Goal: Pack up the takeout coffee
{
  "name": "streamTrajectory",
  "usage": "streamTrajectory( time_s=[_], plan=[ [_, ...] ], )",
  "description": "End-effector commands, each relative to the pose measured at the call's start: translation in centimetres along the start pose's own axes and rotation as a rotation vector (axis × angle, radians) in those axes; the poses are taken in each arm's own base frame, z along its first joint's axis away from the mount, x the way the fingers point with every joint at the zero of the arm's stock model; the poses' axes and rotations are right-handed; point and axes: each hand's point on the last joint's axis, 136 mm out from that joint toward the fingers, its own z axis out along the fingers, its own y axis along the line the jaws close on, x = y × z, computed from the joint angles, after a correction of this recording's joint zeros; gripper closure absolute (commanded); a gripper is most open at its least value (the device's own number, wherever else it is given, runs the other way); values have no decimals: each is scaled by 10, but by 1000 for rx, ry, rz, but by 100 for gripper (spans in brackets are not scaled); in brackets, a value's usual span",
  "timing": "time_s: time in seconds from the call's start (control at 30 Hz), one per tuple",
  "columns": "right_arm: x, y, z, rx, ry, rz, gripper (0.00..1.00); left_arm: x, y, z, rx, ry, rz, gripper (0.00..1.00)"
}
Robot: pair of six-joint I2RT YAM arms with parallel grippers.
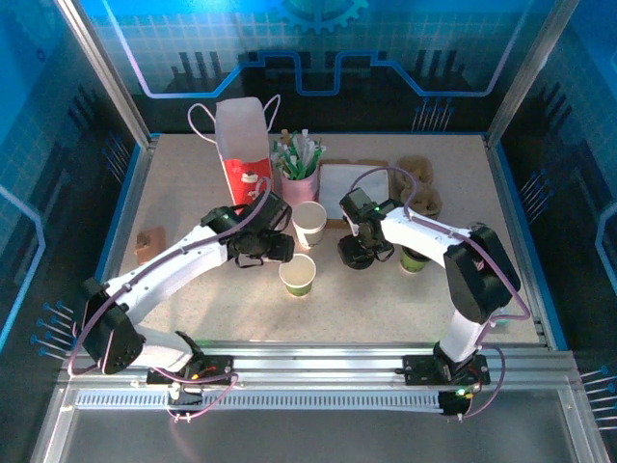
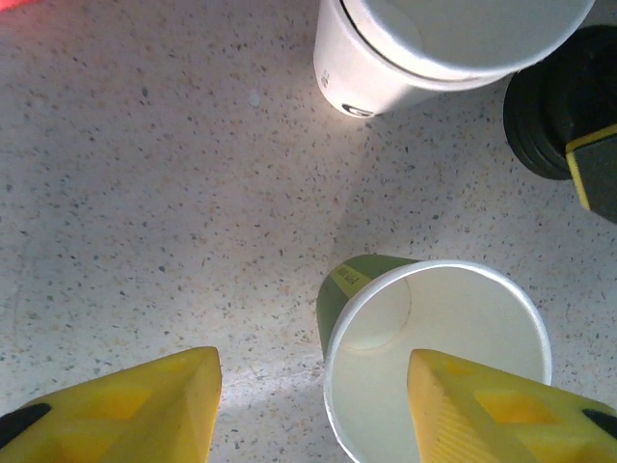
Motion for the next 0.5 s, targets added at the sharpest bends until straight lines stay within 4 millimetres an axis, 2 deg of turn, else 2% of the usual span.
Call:
streamTrajectory(
  time_s=[0.0,0.27,0.33,0.47],
  plan=[
    [-8,1,-7,11,-27,-12,19,-8,13,-21,-43,-44,29,45],
    [-9,1,-5,14,-30,-12,23,-19,46,-52,-138,-139,37,44],
    [-10,1,-5,16,-32,-10,25,-20,56,-58,-172,-158,38,40],
    [-9,0,-7,17,-36,-7,29,-23,73,-68,-220,-195,40,39]
  ],
)
